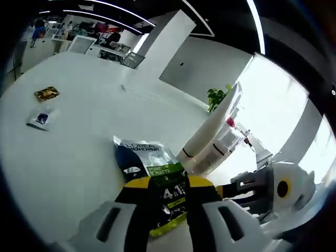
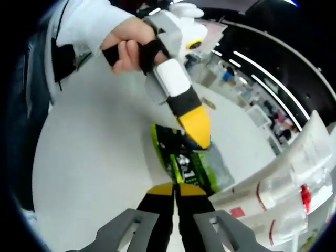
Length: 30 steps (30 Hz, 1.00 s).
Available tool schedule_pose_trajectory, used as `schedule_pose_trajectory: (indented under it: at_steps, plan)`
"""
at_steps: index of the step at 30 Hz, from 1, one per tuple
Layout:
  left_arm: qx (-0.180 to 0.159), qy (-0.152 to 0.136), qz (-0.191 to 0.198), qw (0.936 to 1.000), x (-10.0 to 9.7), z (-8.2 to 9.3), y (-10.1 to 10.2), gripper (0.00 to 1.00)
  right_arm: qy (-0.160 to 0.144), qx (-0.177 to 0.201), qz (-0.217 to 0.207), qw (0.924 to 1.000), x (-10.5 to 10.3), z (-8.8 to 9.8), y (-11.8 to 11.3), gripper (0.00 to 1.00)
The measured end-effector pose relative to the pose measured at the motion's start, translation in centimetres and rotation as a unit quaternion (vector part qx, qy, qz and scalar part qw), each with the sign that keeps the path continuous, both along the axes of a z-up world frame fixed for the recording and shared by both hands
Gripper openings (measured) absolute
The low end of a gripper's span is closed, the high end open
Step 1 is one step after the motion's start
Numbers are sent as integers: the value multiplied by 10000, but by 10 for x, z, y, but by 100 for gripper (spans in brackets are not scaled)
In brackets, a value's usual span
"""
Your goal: Arrange the skincare products in the storage area until every visible bottle or jar stands upright without overlapping.
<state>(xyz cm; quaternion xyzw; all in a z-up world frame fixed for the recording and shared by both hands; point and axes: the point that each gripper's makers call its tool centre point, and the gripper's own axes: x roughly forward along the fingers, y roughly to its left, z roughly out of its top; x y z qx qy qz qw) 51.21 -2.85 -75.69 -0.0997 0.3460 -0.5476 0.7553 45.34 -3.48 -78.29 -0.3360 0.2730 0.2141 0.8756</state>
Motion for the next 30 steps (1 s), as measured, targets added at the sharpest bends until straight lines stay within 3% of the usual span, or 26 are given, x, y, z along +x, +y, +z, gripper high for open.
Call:
schedule_pose_trajectory:
  at_steps: [18,30]
  plan:
    - [336,-49,-85,9994,-3,-19,-5,17,151,322,-15,9994,0,-6,-7,0]
    - [339,3,-93,9994,-6,-21,-6,15,203,679,-256,9972,-5,-5,-7,0]
